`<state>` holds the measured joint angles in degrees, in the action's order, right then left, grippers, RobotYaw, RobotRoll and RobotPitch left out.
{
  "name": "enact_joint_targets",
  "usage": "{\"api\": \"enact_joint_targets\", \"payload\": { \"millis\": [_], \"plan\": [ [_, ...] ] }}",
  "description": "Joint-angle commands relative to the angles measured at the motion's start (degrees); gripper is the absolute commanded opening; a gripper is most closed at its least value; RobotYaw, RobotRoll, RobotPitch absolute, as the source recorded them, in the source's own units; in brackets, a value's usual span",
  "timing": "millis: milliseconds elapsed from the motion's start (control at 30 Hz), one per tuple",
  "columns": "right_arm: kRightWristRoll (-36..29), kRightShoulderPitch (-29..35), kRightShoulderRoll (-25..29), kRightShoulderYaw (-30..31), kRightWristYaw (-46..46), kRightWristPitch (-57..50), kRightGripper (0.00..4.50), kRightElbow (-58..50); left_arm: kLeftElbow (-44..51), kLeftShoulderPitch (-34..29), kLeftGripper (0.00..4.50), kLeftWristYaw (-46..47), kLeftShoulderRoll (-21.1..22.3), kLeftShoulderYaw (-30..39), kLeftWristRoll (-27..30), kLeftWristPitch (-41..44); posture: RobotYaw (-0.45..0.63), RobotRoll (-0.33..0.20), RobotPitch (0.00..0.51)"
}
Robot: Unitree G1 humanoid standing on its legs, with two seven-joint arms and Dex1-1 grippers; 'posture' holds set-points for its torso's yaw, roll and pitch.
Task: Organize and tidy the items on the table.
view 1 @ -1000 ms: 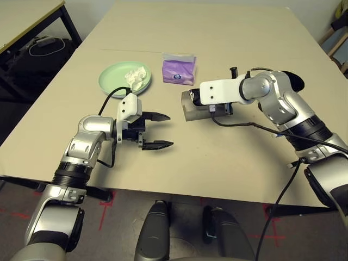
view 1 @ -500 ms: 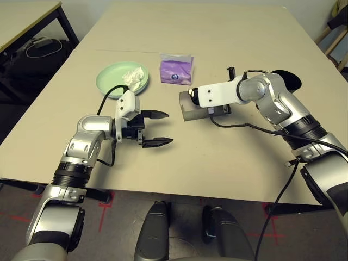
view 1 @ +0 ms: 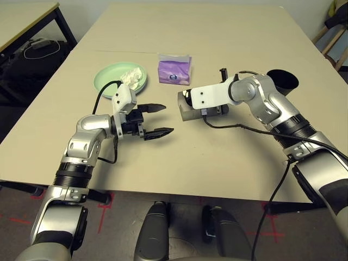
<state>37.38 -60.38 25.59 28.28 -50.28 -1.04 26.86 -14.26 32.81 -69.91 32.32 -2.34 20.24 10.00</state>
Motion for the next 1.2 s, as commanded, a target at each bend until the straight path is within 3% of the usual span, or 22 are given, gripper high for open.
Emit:
{"api": "enact_joint_targets", "payload": {
  "millis": [33, 700, 1200],
  "plan": [
    [0.54, -1.05, -0.52, 1.03, 0.32, 0.44, 0.33, 1.61, 1.88, -0.28, 4.50, -0.14, 0.23, 0.10, 0.71, 1.39, 0.25, 0.000, 0.130],
    [2.01, -2.21, -3.94, 1.72, 3.07, 0.29, 0.33, 8.81, 3.89, -0.54, 4.50, 0.06, 0.41, 0.20, 0.68, 2.81, 0.26, 0.000, 0.128],
    [1.46, -1.19, -3.53, 1.63, -0.44, 0.10, 0.33, 6.39, 3.39, -0.42, 4.50, 0.12, 0.33, 0.11, 0.33, 2.24, 0.25, 0.000, 0.123]
  ]
}}
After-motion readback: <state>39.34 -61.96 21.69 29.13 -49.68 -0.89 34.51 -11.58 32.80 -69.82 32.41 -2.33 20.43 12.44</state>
